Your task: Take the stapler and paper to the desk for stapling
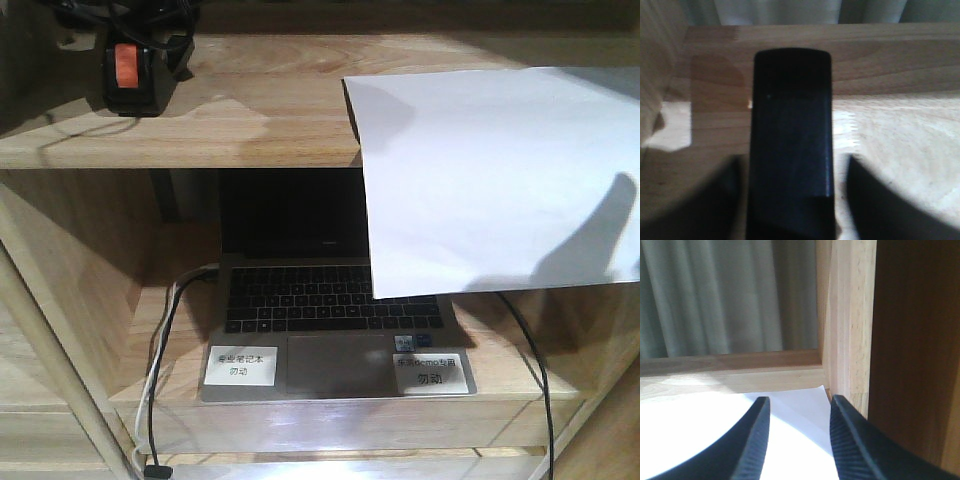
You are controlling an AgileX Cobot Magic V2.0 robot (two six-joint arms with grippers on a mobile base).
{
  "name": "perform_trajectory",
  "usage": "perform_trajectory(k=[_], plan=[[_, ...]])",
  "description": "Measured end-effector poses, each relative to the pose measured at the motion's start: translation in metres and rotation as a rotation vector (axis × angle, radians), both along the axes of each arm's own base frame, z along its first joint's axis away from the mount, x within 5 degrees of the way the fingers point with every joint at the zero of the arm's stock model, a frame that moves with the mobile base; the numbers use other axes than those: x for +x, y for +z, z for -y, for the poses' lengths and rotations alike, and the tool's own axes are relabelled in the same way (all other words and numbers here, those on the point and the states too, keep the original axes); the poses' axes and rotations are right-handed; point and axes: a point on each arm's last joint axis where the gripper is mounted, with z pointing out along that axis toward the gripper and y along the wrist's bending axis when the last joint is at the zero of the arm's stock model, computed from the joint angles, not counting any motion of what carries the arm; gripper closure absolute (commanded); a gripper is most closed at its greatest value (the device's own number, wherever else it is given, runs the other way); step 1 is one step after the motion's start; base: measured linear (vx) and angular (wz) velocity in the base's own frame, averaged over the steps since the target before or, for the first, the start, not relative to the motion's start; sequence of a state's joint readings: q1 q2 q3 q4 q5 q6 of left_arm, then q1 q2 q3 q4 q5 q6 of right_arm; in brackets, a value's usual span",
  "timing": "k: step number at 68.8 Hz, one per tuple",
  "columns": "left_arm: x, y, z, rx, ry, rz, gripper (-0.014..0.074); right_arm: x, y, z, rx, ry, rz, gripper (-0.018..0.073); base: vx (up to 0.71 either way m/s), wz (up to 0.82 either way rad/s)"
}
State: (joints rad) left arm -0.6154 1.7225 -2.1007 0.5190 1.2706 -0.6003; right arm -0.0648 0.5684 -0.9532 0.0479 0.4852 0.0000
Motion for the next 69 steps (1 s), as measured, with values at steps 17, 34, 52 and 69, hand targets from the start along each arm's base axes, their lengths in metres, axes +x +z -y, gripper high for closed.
perform_trajectory(k=[17,34,52,69], plan=[[0.0,0.0,0.0,0.008,-0.009,0.0,0.0604,0.0,0.0,0.0,0.0,0.0,0.0,0.0288,0.0,0.0],[-0.004,0.003,0.0,0.014,-0.043,-0.001,0.0604,0.0,0.0,0.0,0.0,0.0,0.0,0.0288,0.0,0.0],[-0.036,0.018,0.002,0.008,-0.171,0.038,0.0603,0.0,0.0,0.0,0.0,0.0,0.0,0.0288,0.0,0.0],[-0.081,0.02,-0.01,-0.071,-0.332,0.171,0.0603,0.0,0.0,0.0,0.0,0.0,0.0,0.0288,0.0,0.0]])
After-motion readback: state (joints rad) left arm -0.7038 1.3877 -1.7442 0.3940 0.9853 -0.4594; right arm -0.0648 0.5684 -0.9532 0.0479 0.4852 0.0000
